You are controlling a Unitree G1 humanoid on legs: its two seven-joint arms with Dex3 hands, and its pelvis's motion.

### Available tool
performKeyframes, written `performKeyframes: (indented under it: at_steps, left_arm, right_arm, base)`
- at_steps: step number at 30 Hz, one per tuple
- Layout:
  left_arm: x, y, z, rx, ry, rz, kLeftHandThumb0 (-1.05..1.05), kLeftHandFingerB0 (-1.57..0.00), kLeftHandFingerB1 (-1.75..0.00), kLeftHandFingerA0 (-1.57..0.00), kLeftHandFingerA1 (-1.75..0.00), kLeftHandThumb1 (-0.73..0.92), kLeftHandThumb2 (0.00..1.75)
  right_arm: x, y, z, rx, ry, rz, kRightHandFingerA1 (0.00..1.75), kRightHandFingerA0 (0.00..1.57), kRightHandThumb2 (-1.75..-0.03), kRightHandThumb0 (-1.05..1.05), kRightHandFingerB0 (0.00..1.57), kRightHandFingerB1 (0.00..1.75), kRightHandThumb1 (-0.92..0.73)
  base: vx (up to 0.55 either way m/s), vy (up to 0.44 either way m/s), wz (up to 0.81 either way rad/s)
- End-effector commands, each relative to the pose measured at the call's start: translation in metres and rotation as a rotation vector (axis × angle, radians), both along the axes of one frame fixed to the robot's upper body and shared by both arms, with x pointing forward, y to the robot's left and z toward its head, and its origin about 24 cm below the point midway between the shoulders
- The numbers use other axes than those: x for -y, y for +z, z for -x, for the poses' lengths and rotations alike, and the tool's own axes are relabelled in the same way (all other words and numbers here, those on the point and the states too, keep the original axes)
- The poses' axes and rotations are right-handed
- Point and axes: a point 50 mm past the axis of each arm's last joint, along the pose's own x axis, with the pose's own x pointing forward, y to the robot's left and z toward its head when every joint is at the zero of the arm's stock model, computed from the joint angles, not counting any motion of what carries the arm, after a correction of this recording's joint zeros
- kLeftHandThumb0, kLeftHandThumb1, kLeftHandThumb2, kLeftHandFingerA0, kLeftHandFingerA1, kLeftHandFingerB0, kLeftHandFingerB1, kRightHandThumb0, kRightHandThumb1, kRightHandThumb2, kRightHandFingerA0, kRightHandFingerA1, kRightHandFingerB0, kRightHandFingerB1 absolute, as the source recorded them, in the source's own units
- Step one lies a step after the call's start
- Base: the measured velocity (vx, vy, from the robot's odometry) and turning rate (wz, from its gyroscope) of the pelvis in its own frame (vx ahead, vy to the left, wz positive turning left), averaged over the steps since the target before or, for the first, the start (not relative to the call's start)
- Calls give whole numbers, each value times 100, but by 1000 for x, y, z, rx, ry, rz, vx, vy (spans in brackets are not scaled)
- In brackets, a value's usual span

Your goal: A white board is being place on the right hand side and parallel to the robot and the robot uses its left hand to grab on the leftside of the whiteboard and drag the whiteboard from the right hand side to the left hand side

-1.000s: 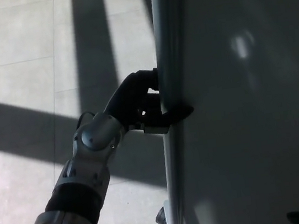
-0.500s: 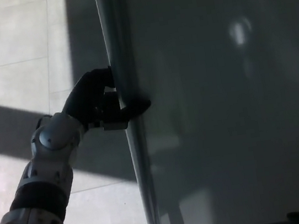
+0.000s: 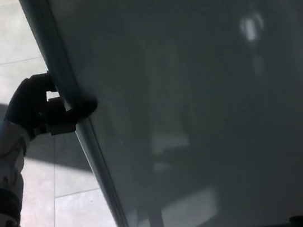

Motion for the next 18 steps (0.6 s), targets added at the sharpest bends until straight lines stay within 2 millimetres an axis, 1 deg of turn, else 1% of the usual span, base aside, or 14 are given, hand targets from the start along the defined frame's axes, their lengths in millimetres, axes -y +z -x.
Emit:
performKeyframes:
  at_steps: [1, 3, 4, 5, 7, 8, 9, 10, 11, 12, 13, 14, 16, 18]
  left_arm:
    - [-41, -6, 11, -42, 182, 6, -5, -88, -58, -106, -69, 69, 65]
    - [-52, -8, 16, -45, 224, 0, -5, -88, -57, -105, -70, 70, 64]
    - [-57, -8, 18, -39, 241, -8, -5, -88, -57, -106, -70, 70, 64]
    - [-60, -8, 19, -40, 253, -10, -7, -88, -56, -106, -69, 70, 62]
    - [-74, -7, 25, -45, 295, -8, -6, -87, -56, -107, -68, 72, 62]
    - [-77, -7, 26, -46, 303, -8, -6, -86, -56, -107, -69, 73, 62]
    - [-82, -5, 27, -48, 315, -11, -6, -85, -56, -106, -68, 74, 62]
    - [-84, -5, 28, -48, 320, -14, -6, -85, -56, -106, -68, 74, 62]
    - [-91, -3, 31, -45, 337, -34, -6, -88, -55, -107, -67, 73, 62]
    - [-95, -2, 33, -46, 348, -46, -6, -87, -55, -106, -67, 73, 62]
    - [-98, -1, 34, -49, 354, -52, -6, -87, -55, -106, -67, 73, 62]
    - [-103, 1, 35, -54, 368, -66, -6, -87, -55, -106, -66, 72, 62]
    - [-112, 5, 38, -66, 387, -99, -5, -84, -55, -105, -65, 73, 62]
    - [-123, 11, 42, -79, 409, -132, -6, -86, -53, -107, -67, 72, 62]
  right_arm:
    - [7, -1, 5, -8, -18, 21, 125, 19, -63, -105, 0, 77, -61]
    - [7, -1, 6, -13, -21, 6, 118, 6, -61, -105, 0, 74, -63]
    - [7, -1, 6, -12, -21, 9, 122, 14, -63, -105, 0, 76, -61]
    - [7, -1, 6, -11, -21, 10, 134, 43, -68, -105, 0, 74, -58]
    - [7, -1, 5, -8, -18, 15, 121, 37, -68, -105, 0, 73, -58]
    - [7, -1, 5, -9, -17, 18, 102, 84, -104, -105, 0, 57, -45]
    - [7, -1, 5, -9, -16, 20, 128, 32, -68, -105, 0, 71, -59]
    - [7, -1, 4, -9, -16, 17, 128, 32, -68, -105, 0, 71, -59]
    - [7, 0, 4, -10, -8, 20, 93, 0, -69, -105, 0, 68, -59]
    - [6, 0, 4, -10, -4, 23, 134, 0, -60, -105, 0, 59, -65]
    - [6, 0, 3, -8, -4, 24, 134, 0, -60, -105, 0, 59, -65]
    - [6, 0, 3, -8, -5, 20, 109, 0, -63, -105, 0, 64, -63]
    - [6, 0, 3, -8, -11, 15, 120, 12, -61, -105, 0, 74, -62]
    - [6, 0, 2, -5, -12, 17, 125, 0, -63, -105, 0, 67, -62]
  base:
    - [0, 0, 0]
    - [0, 0, 0]
    - [0, 0, 0]
    - [0, 0, 0]
    - [0, 0, 0]
    - [0, 0, 0]
    - [0, 0, 0]
    - [0, 0, 0]
    - [0, 0, 0]
    - [0, 0, 0]
    - [0, 0, 0]
    - [0, 0, 0]
    - [0, 0, 0]
    - [0, 0, 0]
